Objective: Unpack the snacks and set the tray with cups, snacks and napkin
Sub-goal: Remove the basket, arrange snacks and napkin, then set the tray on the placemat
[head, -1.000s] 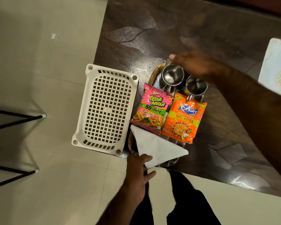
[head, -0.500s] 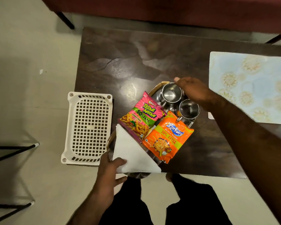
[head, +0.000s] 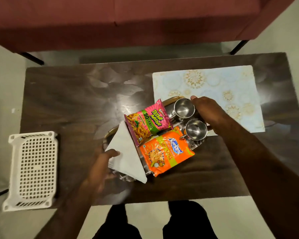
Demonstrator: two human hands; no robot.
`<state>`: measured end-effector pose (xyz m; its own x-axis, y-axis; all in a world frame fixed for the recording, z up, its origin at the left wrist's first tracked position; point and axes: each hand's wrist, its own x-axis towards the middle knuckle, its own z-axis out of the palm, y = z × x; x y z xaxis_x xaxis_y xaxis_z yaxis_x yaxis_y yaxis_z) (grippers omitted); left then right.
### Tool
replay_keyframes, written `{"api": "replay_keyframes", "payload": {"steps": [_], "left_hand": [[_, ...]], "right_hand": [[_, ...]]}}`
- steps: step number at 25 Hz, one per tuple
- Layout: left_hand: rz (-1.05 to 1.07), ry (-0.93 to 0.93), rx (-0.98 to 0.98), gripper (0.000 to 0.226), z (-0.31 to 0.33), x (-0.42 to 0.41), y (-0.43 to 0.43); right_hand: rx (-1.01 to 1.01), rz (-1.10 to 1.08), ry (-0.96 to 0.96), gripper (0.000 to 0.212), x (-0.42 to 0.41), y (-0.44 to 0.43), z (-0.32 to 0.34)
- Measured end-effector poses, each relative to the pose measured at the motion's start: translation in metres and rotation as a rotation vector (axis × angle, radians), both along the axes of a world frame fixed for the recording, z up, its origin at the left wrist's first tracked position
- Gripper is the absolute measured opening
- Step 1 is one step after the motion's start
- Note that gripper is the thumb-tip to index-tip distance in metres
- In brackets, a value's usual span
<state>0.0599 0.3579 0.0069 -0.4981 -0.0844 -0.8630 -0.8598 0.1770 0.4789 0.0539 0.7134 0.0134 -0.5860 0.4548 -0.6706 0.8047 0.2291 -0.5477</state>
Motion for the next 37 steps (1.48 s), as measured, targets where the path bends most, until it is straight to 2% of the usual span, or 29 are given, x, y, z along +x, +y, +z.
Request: {"api": "replay_keyframes", "payload": {"steps": [3,6,8,12,16,25,31,37], "left_hand": [[-0.051,0.004,-0.021,0.038,-0.011,-0.015,0.06],[-0.143,0.109,-0.05,0.031,-0.026,-0.034,0.114],[-0.196,0.173,-0.041,0.03,-0.031,-0.048,0.146],[-0.28,0.181,-0.001,0.044,-0.047,-0.071,0.193],[-0.326,0.169,-0.037,0.047,-0.066,-0.092,0.23],[-0.341,0.15,-0.104,0.045,-0.085,-0.106,0.27],[-0.36,0.168,-0.147,0.062,-0.089,-0.114,0.278],[-0.344,0.182,-0.173,0.063,-0.094,-0.113,0.278]], "right_hand": [[-0.015,-0.072,-0.007,0.045,0.013,0.055,-0.003],[-0.003,-0.114,-0.025,0.044,0.018,0.106,-0.014],[-0.043,-0.219,-0.041,0.041,0.023,0.134,-0.022],[-0.113,-0.346,-0.055,0.037,0.027,0.179,-0.036],[-0.15,-0.391,-0.056,0.038,0.026,0.21,-0.053],[-0.153,-0.419,-0.1,0.04,0.015,0.238,-0.078],[-0.173,-0.415,-0.079,0.042,0.011,0.245,-0.083],[-0.148,-0.403,-0.024,0.037,0.011,0.249,-0.098]]}}
